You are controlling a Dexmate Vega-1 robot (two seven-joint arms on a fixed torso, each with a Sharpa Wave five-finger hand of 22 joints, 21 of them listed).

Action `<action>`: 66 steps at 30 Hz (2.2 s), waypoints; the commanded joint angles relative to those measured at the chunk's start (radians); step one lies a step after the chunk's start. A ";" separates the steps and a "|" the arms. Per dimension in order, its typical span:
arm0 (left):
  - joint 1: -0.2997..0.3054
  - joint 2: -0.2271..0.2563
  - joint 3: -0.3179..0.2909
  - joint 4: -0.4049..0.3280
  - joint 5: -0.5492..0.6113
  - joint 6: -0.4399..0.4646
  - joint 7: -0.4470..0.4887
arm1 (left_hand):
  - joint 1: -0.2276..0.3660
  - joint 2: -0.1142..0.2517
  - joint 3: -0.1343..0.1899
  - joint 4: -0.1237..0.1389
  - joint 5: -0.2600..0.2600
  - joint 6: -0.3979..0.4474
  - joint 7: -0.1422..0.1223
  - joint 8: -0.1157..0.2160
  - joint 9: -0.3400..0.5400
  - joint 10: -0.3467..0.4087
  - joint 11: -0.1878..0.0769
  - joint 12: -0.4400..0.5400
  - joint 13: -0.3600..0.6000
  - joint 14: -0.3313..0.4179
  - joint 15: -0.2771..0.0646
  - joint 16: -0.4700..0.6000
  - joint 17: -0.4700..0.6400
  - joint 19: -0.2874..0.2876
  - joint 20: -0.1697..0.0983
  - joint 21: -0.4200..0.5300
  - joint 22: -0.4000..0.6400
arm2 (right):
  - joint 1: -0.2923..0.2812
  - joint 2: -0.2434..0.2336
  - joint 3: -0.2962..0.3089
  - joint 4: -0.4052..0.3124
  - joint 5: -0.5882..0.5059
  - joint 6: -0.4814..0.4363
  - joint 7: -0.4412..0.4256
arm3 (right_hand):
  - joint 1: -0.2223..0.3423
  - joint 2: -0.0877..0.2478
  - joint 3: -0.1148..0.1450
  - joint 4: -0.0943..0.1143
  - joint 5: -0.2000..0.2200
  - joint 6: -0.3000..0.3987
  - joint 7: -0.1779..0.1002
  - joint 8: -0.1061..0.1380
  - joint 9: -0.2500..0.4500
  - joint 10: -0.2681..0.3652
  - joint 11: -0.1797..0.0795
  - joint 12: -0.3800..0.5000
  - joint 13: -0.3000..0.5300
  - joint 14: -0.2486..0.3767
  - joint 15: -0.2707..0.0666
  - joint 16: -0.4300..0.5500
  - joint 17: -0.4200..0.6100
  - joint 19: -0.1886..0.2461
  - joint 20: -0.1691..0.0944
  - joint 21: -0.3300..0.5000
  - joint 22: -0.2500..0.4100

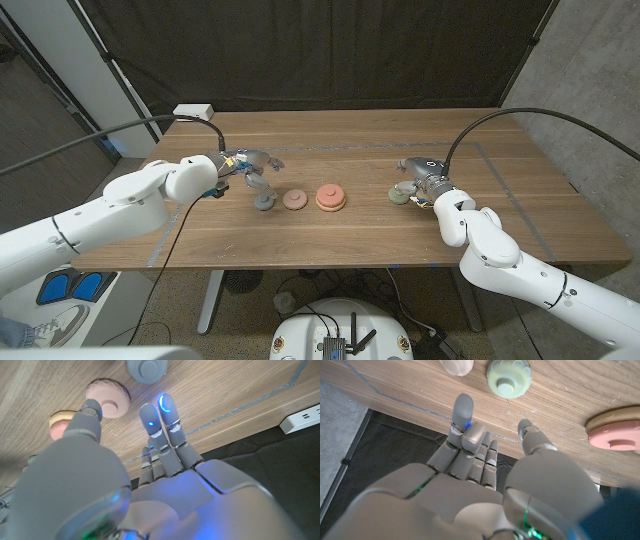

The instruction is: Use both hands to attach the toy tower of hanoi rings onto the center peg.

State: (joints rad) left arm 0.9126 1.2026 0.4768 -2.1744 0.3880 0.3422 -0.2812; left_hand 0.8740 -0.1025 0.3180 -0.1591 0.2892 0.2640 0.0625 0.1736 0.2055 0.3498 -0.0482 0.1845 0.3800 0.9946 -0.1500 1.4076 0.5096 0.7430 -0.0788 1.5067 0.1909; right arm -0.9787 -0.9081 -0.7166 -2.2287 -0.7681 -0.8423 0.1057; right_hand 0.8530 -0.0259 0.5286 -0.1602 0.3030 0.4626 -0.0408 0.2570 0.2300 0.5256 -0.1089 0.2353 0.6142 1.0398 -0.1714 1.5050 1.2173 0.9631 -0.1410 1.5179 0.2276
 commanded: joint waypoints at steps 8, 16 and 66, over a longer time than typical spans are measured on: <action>-0.032 -0.071 0.053 0.055 0.093 -0.053 -0.010 | 0.006 -0.007 -0.004 -0.001 -0.002 -0.001 -0.001 0.013 0.001 0.007 -0.003 0.013 -0.003 -0.002 -0.068 0.003 0.000 -0.001 -0.128 0.000 0.002 | 0.009 0.003 -0.006 0.005 0.005 -0.004 0.002 | -0.007 0.004 0.008 0.000 -0.002 0.011 -0.001 -0.001 0.006 0.006 0.003 -0.003 0.007 -0.005 -0.045 -0.004 0.003 -0.006 -0.076 0.006 0.000; -0.046 -0.105 0.076 0.081 0.131 -0.071 -0.013 | 0.009 -0.007 -0.006 -0.002 -0.002 0.000 -0.001 0.016 0.000 0.007 -0.003 0.016 -0.005 -0.001 -0.068 0.006 0.000 0.003 -0.128 0.002 0.002 | 0.013 0.005 -0.007 0.007 0.005 -0.007 0.000 | -0.008 0.005 0.009 0.000 -0.002 0.010 -0.001 -0.001 0.006 0.006 0.003 -0.003 0.009 -0.007 -0.045 -0.005 0.003 -0.007 -0.076 0.006 0.000; -0.062 -0.219 0.149 0.196 0.208 -0.098 0.037 | 0.024 0.006 -0.007 -0.001 0.000 0.029 -0.005 0.029 -0.003 0.030 -0.010 0.031 -0.015 0.011 -0.068 0.021 -0.004 0.010 -0.127 0.004 0.001 | 0.019 -0.003 -0.007 0.008 0.018 -0.013 -0.007 | -0.011 0.008 0.013 -0.001 0.000 0.018 -0.002 -0.002 0.007 0.013 0.000 -0.006 0.018 -0.007 -0.045 -0.004 0.006 -0.010 -0.076 0.009 -0.002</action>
State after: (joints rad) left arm 0.8483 1.0004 0.6150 -1.9971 0.5806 0.2436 -0.2715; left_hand 0.8887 -0.0958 0.3131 -0.1560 0.2892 0.2854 0.0594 0.1970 0.1999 0.3697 -0.0610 0.2078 0.3616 0.9986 -0.1539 1.4241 0.5052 0.7436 -0.0784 1.5067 0.1910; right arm -0.9603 -0.9085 -0.7243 -2.2200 -0.7516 -0.8528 0.1009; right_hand 0.8465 -0.0194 0.5353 -0.1585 0.3030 0.4735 -0.0445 0.2570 0.2347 0.5311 -0.1109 0.2353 0.6284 1.0310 -0.1663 1.5012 1.2200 0.9525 -0.1375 1.5179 0.2230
